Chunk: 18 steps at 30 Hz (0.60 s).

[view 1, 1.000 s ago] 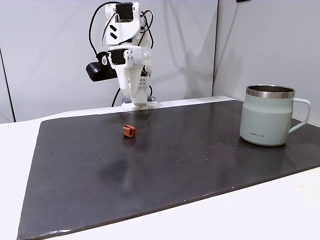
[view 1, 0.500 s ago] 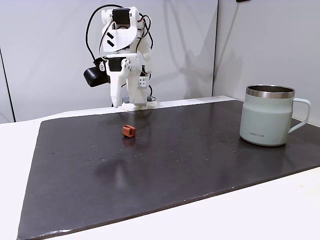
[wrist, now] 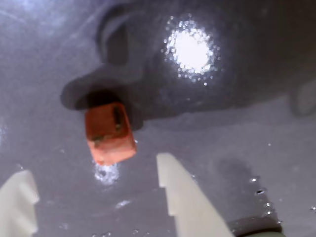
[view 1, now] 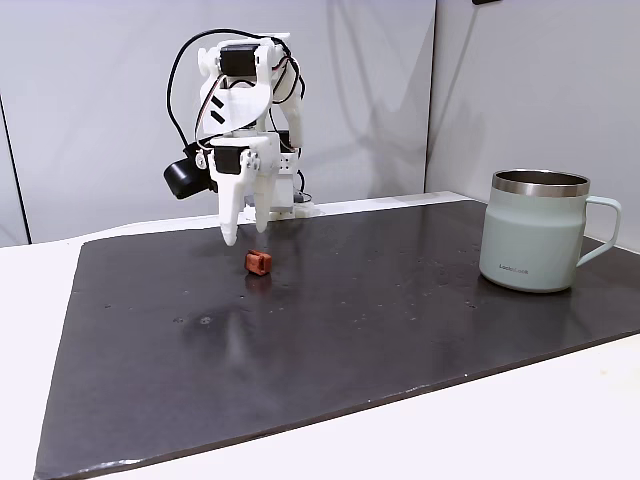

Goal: Grasp a cube and put it in the cup.

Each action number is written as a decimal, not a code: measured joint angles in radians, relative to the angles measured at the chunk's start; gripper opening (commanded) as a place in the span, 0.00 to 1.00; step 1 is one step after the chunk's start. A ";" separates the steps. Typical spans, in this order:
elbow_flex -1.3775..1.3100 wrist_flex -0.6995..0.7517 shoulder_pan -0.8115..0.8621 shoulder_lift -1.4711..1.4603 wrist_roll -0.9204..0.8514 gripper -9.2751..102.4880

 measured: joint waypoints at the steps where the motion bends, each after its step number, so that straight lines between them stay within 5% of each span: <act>1: -0.005 -0.006 0.002 -0.011 0.000 0.32; 18: -0.129 -0.038 -0.021 -0.192 -0.025 0.32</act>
